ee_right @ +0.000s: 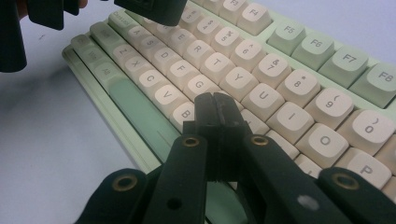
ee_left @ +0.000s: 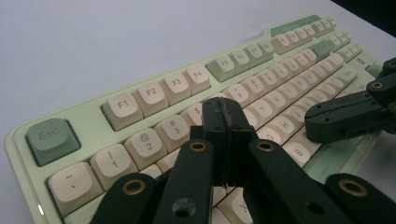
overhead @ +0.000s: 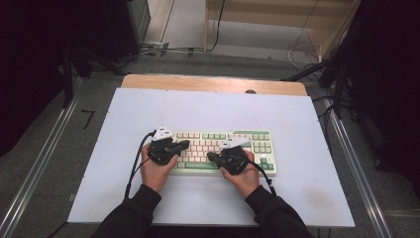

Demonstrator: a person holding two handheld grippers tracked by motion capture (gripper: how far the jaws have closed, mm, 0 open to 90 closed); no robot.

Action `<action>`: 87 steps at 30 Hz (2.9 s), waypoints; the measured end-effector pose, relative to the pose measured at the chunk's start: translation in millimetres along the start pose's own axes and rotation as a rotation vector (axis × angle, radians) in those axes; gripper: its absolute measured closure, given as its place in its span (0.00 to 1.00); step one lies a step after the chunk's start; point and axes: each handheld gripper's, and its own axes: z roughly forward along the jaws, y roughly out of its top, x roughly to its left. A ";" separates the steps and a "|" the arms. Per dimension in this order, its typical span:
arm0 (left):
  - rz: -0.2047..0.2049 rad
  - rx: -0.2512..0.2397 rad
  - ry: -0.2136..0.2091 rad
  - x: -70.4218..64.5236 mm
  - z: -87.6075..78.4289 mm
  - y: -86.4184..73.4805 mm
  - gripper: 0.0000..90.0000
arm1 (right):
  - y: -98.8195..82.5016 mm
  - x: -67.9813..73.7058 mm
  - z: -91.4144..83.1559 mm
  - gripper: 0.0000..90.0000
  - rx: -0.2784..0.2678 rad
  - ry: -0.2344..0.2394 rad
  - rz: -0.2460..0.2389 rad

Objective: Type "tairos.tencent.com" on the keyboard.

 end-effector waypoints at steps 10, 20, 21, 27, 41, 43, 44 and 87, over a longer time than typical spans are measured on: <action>0.003 -0.001 -0.003 -1.1 -1.0 0.3 1.00 | -0.2 0.2 0.7 0.98 0.015 -0.003 -0.007; 0.006 -0.004 -0.007 -2.1 -2.0 0.4 1.00 | 2.3 -2.7 -5.4 0.98 -0.019 0.002 0.011; 0.006 -0.003 -0.007 -2.1 -2.4 0.5 1.00 | 2.6 -3.0 -6.1 0.98 -0.024 0.002 0.011; 0.009 -0.002 -0.014 -3.5 -3.0 -0.2 1.00 | 3.7 -6.6 -9.7 0.98 -0.043 0.002 0.030; 0.020 0.013 -0.044 -10.3 -5.4 -3.5 1.00 | 4.9 -9.9 -13.8 0.98 -0.055 -0.004 0.040; 0.025 0.015 -0.047 -11.2 -5.5 -4.0 1.00 | 4.9 -9.7 -13.5 0.98 -0.055 -0.002 0.040; 0.026 0.018 -0.048 -11.5 -5.5 -4.3 1.00 | 5.0 -9.6 -13.5 0.98 -0.056 -0.002 0.039; 0.053 0.081 -0.072 -21.4 -0.1 -15.8 1.00 | 4.2 -10.5 -15.0 0.98 -0.057 -0.006 0.040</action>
